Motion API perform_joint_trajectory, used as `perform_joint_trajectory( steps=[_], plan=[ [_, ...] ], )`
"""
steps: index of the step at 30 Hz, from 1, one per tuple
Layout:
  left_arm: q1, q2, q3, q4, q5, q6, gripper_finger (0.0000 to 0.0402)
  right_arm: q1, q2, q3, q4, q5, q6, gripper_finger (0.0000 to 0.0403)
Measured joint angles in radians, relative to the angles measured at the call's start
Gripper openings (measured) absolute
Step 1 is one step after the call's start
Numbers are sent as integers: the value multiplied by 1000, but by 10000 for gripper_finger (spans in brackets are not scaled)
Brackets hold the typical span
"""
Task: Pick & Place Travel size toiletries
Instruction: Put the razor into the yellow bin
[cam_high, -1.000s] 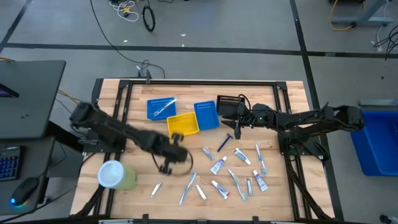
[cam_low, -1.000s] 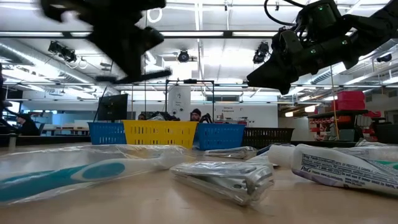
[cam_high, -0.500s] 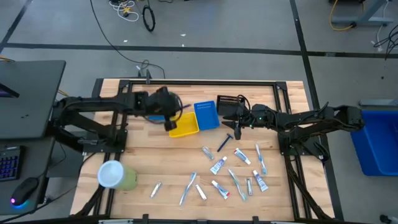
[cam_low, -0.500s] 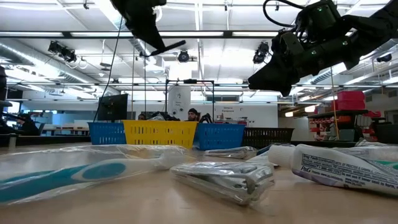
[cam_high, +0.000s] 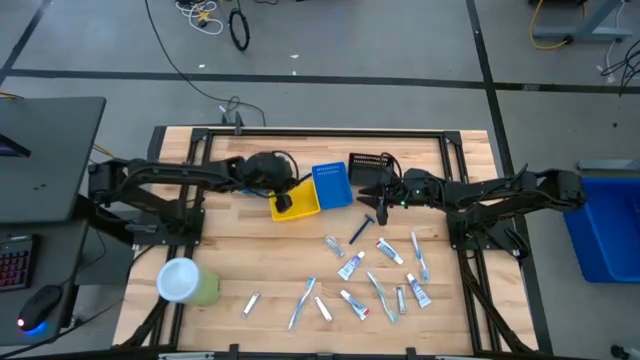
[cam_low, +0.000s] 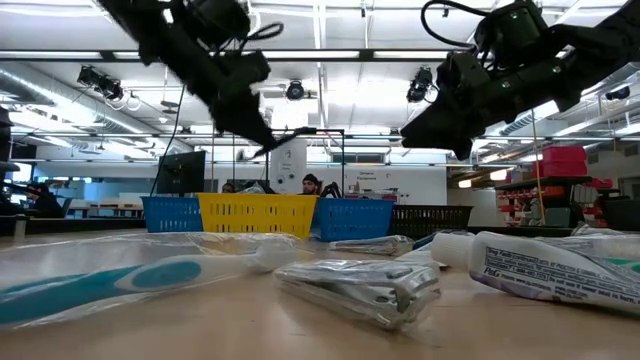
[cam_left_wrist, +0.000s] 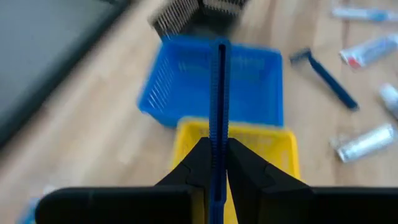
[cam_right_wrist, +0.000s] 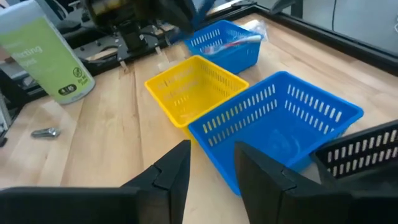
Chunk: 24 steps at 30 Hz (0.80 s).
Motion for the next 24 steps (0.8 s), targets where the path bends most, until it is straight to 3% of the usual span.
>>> perform_joint_trajectory(
  steps=[5,12,24],
  plan=[
    [-8,74,-72,82,22,-60,38,16,0,0,0,5,-2,130],
    [-27,191,-73,101,18,-49,42,22,0,0,4,6,-2,128],
    [-26,223,-72,56,27,-44,84,22,0,0,4,6,-2,130]
  ],
)
